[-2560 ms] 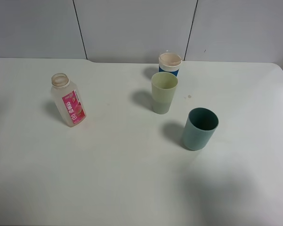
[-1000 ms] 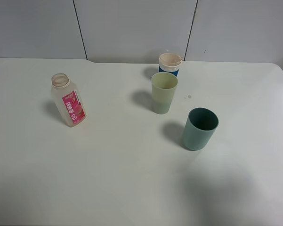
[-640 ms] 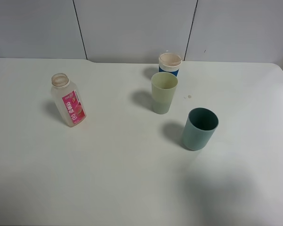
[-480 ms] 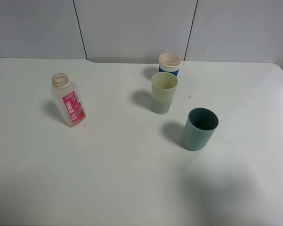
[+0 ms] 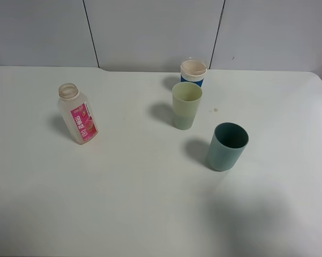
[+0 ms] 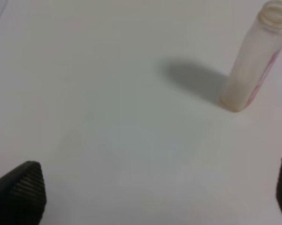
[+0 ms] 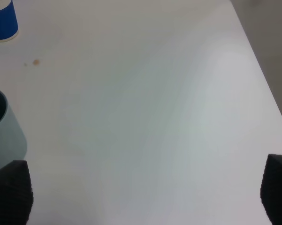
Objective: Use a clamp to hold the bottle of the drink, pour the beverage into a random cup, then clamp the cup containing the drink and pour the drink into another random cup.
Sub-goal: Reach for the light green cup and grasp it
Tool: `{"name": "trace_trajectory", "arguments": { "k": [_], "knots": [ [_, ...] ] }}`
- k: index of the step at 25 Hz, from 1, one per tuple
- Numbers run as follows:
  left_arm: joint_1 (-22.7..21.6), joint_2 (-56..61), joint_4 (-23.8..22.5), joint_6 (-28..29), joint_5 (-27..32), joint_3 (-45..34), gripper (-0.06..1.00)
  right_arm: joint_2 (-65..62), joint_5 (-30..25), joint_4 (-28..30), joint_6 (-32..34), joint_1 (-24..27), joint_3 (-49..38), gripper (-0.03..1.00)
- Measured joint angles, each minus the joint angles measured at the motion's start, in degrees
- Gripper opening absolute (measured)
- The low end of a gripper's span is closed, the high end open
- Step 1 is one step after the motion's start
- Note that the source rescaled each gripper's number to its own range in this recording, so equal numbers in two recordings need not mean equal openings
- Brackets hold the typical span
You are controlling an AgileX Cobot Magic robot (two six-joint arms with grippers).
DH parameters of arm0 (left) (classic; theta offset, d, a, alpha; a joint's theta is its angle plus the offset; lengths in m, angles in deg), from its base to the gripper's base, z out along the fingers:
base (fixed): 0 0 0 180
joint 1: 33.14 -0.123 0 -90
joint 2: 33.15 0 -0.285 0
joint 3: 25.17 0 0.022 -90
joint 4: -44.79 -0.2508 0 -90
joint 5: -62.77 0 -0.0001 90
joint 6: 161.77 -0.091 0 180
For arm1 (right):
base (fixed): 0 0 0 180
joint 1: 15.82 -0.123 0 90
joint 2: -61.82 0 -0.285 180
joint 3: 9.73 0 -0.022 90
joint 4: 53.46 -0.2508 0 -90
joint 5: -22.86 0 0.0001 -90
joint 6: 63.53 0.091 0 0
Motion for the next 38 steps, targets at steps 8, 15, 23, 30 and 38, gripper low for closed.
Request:
{"name": "trace_trajectory", "arguments": {
  "k": [8,15,23,30,38],
  "knots": [
    [0.0,0.0,0.0,-0.1,0.0,0.0,1.00,0.0,0.0,0.0,0.0,0.0,0.0,0.92],
    [0.0,0.0,0.0,-0.1,0.0,0.0,1.00,0.0,0.0,0.0,0.0,-0.7,0.0,0.92],
    [0.0,0.0,0.0,-0.1,0.0,0.0,1.00,0.0,0.0,0.0,0.0,-1.7,0.0,0.92],
    [0.0,0.0,0.0,-0.2,0.0,0.0,1.00,0.0,0.0,0.0,0.0,-1.7,0.0,0.92],
    [0.0,0.0,0.0,-0.2,0.0,0.0,1.00,0.0,0.0,0.0,0.0,-1.8,0.0,0.92]
  ]
}}
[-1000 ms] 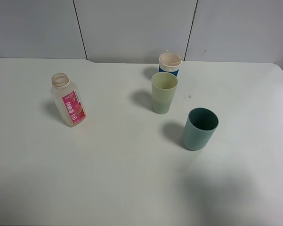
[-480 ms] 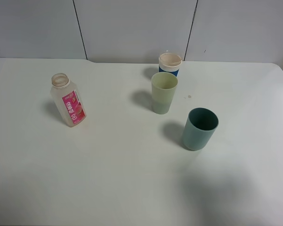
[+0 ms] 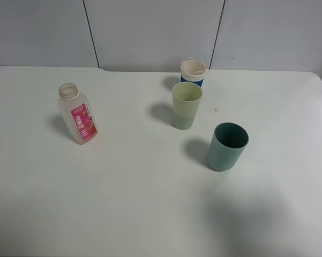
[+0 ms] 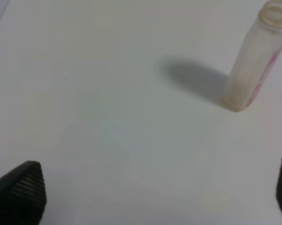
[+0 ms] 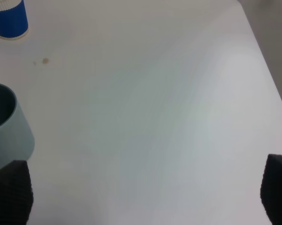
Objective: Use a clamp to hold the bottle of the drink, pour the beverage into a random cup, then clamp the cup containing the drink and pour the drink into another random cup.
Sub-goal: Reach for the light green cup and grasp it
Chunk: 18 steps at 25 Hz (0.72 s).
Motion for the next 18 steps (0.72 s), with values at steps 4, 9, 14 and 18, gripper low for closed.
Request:
{"name": "trace_trajectory", "arguments": {
  "k": [4,9,14,18],
  "knots": [
    [0.0,0.0,0.0,0.0,0.0,0.0,1.00,0.0,0.0,0.0,0.1,0.0,0.0,0.92],
    [0.0,0.0,0.0,0.0,0.0,0.0,1.00,0.0,0.0,0.3,1.0,0.0,0.0,0.92],
    [0.0,0.0,0.0,0.0,0.0,0.0,1.00,0.0,0.0,0.3,3.0,0.0,0.0,0.92],
    [0.0,0.0,0.0,0.0,0.0,0.0,1.00,0.9,0.0,1.4,4.8,0.0,0.0,0.92]
  ]
}}
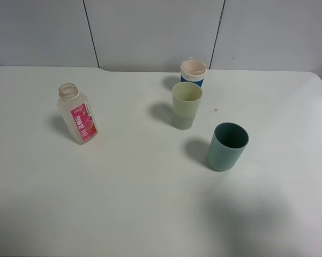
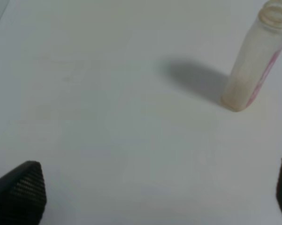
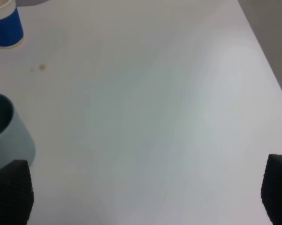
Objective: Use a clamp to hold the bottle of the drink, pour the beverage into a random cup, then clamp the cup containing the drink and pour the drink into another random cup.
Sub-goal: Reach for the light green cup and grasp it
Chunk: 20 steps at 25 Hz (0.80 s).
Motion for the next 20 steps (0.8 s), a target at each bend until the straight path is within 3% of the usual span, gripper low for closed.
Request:
{"name": "trace_trajectory", "arguments": {
  "k": [8,15,20],
  "knots": [
    [0.0,0.0,0.0,0.0,0.0,0.0,1.00,11.8,5.1,0.0,0.8,0.0,5.3,0.92],
    [0.0,0.0,0.0,0.0,0.0,0.0,1.00,27.6,8.0,7.2,2.1,0.0,13.1,0.92],
    [0.0,0.0,0.1,0.0,0.0,0.0,1.00,36.7,14.6,9.0,2.7,0.0,15.3,0.92]
  ]
}}
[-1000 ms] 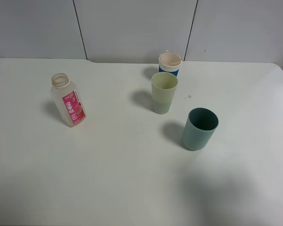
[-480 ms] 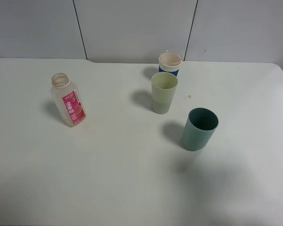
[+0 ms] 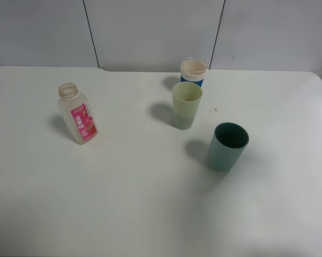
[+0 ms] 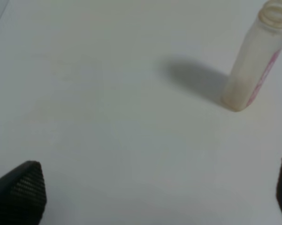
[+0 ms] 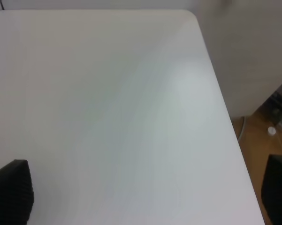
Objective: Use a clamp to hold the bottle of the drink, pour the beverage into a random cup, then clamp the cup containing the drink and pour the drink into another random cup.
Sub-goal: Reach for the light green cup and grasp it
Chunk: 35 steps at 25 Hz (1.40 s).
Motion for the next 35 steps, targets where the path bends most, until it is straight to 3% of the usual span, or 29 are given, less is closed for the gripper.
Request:
{"name": "trace_trajectory", "arguments": {
  "k": [7,11,16,21,27,29,30,35],
  "knots": [
    [0.0,0.0,0.0,0.0,0.0,0.0,1.00,11.0,7.3,0.0,1.2,0.0,0.1,0.92],
    [0.0,0.0,0.0,0.0,0.0,0.0,1.00,20.7,14.6,0.4,1.7,0.0,0.1,0.92],
    [0.0,0.0,0.0,0.0,0.0,0.0,1.00,29.9,19.2,7.8,6.7,-0.1,0.1,0.92],
    [0.0,0.0,0.0,0.0,0.0,0.0,1.00,38.0,23.1,20.0,19.6,-0.1,0.1,0.92],
    [0.0,0.0,0.0,0.0,0.0,0.0,1.00,45.4,29.5,39.6,39.8,-0.1,0.1,0.92],
    [0.0,0.0,0.0,0.0,0.0,0.0,1.00,46.3,30.5,43.1,42.9,-0.1,0.1,0.92],
    [0.0,0.0,0.0,0.0,0.0,0.0,1.00,48.5,32.4,52.2,50.8,-0.1,0.1,0.92],
    [0.0,0.0,0.0,0.0,0.0,0.0,1.00,54.0,40.9,77.1,69.9,-0.1,0.1,0.92]
  ]
}}
